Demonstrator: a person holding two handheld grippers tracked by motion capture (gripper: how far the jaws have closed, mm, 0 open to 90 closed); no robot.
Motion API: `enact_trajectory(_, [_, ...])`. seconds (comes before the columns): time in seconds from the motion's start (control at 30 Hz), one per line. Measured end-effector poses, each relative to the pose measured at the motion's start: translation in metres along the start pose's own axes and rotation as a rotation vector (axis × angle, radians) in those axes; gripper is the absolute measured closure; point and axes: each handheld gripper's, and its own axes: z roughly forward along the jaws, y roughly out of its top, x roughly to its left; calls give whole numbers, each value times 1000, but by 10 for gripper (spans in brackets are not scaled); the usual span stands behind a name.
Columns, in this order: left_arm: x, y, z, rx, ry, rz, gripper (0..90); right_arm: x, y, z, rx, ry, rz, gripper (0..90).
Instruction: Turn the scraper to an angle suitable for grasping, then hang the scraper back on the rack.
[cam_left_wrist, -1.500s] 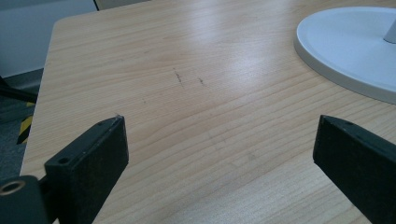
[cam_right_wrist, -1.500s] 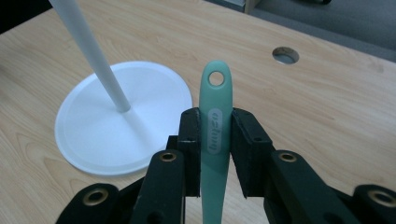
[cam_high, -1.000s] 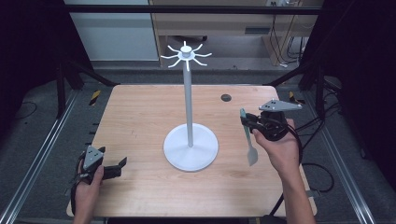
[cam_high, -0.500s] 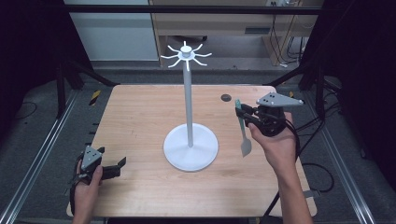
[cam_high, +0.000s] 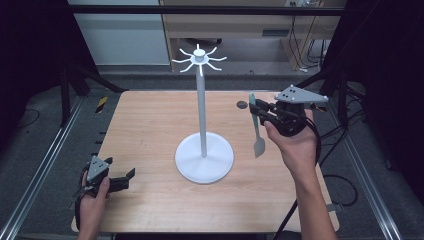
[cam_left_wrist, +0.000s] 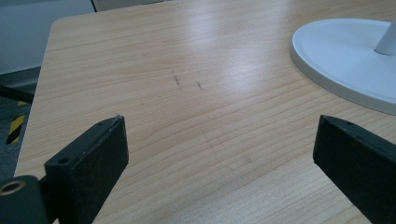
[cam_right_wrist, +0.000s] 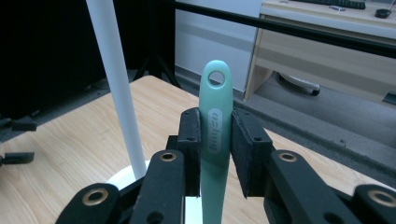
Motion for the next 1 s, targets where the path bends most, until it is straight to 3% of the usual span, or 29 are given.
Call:
enact_trajectory(0.37, [-4, 1, 1, 11, -3, 21, 30, 5, 21, -7, -82, 13, 6, 743])
enact_trajectory(0.63, [-3, 0, 0, 11, 8, 21, 30, 14, 30, -8, -86, 29, -19, 743])
enact_trajectory(1.0, [-2, 0, -1, 12, 9, 19, 30, 18, 38, -10, -116, 48, -12, 742])
